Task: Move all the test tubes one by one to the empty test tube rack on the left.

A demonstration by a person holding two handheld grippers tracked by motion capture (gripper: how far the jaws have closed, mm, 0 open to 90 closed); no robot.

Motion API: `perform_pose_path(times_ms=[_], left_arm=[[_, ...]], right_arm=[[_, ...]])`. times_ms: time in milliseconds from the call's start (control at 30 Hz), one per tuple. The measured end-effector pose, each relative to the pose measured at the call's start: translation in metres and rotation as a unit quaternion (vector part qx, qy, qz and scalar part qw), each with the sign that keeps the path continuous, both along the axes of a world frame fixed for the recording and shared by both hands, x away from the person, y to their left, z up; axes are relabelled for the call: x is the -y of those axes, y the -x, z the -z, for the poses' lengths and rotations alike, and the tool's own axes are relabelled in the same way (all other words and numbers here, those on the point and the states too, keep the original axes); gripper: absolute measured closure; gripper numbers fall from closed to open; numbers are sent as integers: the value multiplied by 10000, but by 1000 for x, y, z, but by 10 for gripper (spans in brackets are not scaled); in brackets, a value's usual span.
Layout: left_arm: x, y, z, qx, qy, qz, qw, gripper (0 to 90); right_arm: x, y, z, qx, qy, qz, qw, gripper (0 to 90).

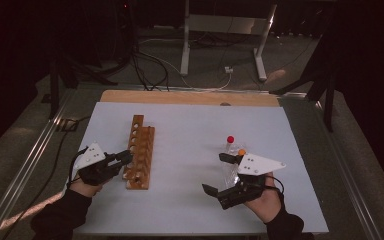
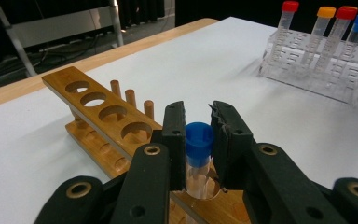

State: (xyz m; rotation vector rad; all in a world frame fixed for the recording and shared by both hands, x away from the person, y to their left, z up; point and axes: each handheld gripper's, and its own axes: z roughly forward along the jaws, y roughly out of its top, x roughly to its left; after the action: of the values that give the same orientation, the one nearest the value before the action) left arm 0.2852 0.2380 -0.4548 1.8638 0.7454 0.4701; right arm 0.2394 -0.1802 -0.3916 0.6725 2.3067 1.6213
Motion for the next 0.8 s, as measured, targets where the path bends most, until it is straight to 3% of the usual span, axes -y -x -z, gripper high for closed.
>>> perform_pose_path(times_ms=[100,267,300,367,400,433,500,567,633,667,700,733,767,800], left_arm=[[-2,-1,0,-87,70,-14,9999,761],[-5,3,-13,14,251,-83,9997,483],[-6,5,-17,54,321,-98,9994,386],[-8,9,-24,149,479,-88,9987,366],[-8,11,-27,160,531,-102,9984,270],[-8,13,-29,133,598,-60,9981,270],[-8,16,-33,137,659,-34,9977,177],[-8,19,-34,126,680,151,9975,76],[-8,21,-35,87,725,211,9971,72],[-8,22,-35,89,729,241,9970,48],[-8,23,-35,104,742,268,9968,32],[-8,24,-35,100,773,283,9966,31],[-8,25,-34,98,767,290,9966,29],[-8,26,-33,100,761,297,9966,25]], right_arm=[[1,0,-1,5,-13,-2,10000,0],[6,-1,-6,0,-17,1,10000,0],[12,-3,-9,84,-17,-3,10000,0],[15,-4,-11,105,-52,18,9999,0],[23,-6,-14,121,-114,44,9999,0],[23,-6,-14,121,-114,44,9999,0],[30,-9,-16,124,-150,79,9998,0],[42,-10,-17,360,-403,200,9983,0],[46,-10,-17,356,-505,199,9979,0],[49,-11,-17,175,-517,238,9982,0],[53,-13,-17,137,-522,314,9980,0],[57,-14,-16,208,-531,403,9976,0],[60,-15,-15,242,-491,501,9972,21],[64,-16,-14,126,-445,610,9971,81]])
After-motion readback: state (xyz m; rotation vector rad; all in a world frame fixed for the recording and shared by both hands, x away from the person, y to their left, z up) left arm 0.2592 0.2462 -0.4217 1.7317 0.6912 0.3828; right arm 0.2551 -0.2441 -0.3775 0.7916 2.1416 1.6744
